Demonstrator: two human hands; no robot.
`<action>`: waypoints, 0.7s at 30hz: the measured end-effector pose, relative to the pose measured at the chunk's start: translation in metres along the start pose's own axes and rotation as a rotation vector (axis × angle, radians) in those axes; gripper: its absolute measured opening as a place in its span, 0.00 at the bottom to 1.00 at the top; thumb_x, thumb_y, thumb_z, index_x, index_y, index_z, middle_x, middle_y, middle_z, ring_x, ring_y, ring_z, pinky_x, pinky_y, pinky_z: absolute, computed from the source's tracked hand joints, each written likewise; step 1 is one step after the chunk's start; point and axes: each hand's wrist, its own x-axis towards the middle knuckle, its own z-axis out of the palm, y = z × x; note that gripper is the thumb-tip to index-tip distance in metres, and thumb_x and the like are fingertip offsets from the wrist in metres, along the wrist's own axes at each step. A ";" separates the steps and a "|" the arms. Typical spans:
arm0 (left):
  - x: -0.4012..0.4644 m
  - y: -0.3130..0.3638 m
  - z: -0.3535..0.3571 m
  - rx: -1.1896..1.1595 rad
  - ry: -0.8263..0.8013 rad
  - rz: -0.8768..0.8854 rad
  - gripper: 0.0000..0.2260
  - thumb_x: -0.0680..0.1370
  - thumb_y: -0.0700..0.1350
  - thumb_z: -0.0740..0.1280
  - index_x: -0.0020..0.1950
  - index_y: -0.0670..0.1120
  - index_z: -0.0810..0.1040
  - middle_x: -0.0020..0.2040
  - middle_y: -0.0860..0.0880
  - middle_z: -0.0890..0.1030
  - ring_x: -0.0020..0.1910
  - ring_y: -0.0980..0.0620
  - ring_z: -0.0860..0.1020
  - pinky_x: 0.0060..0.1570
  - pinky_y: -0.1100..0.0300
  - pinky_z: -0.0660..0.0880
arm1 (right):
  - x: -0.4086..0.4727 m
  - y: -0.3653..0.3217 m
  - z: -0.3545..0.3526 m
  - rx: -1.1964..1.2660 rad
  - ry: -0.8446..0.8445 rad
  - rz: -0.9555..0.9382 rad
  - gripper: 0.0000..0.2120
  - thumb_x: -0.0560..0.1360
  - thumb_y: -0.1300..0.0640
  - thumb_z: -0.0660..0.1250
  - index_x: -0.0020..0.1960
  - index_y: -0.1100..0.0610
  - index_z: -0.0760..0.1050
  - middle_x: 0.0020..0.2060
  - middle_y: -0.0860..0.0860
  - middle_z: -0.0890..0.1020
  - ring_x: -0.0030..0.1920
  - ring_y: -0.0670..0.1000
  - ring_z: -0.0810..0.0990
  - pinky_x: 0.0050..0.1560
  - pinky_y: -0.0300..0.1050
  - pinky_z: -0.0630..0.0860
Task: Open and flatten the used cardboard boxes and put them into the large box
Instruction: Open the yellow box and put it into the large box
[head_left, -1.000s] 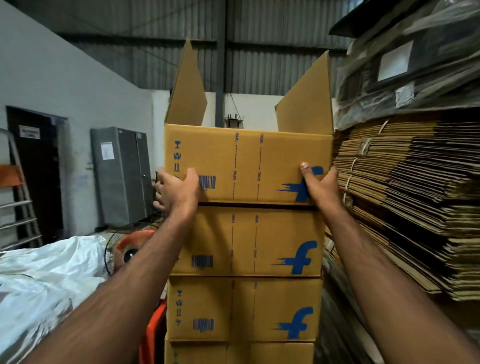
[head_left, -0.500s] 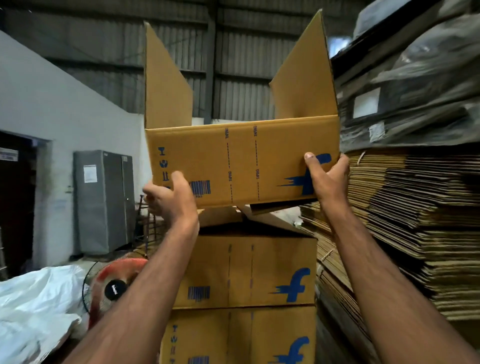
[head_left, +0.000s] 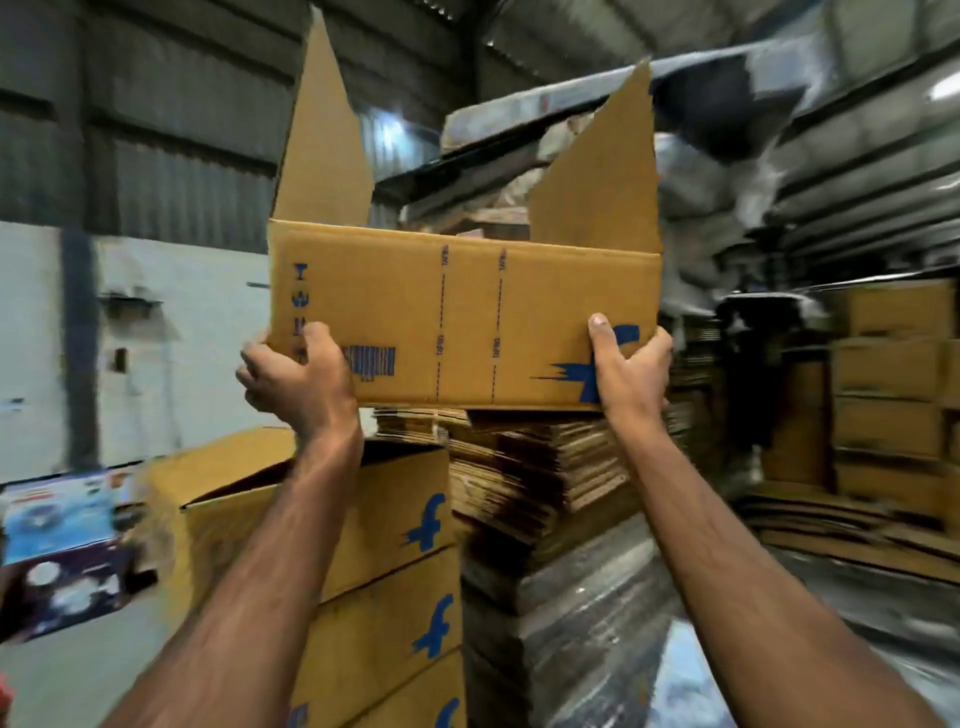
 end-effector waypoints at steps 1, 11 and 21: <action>-0.011 0.001 0.005 -0.014 -0.038 -0.021 0.26 0.74 0.52 0.62 0.65 0.36 0.70 0.66 0.39 0.70 0.66 0.40 0.66 0.55 0.59 0.64 | -0.002 -0.002 -0.021 -0.034 0.042 0.007 0.39 0.72 0.32 0.67 0.72 0.57 0.63 0.64 0.51 0.73 0.65 0.56 0.72 0.68 0.63 0.66; -0.147 0.010 0.054 -0.142 -0.389 -0.215 0.17 0.77 0.47 0.65 0.65 0.44 0.70 0.64 0.46 0.68 0.61 0.48 0.69 0.53 0.56 0.74 | -0.003 -0.023 -0.210 -0.339 0.304 0.015 0.41 0.71 0.29 0.65 0.72 0.55 0.61 0.66 0.54 0.72 0.66 0.58 0.71 0.68 0.66 0.66; -0.280 -0.031 0.088 -0.229 -0.686 -0.535 0.28 0.65 0.52 0.61 0.63 0.45 0.71 0.63 0.44 0.69 0.59 0.45 0.74 0.57 0.48 0.77 | -0.006 0.018 -0.337 -0.625 0.490 0.122 0.43 0.71 0.32 0.66 0.74 0.58 0.60 0.70 0.57 0.70 0.69 0.61 0.68 0.70 0.63 0.63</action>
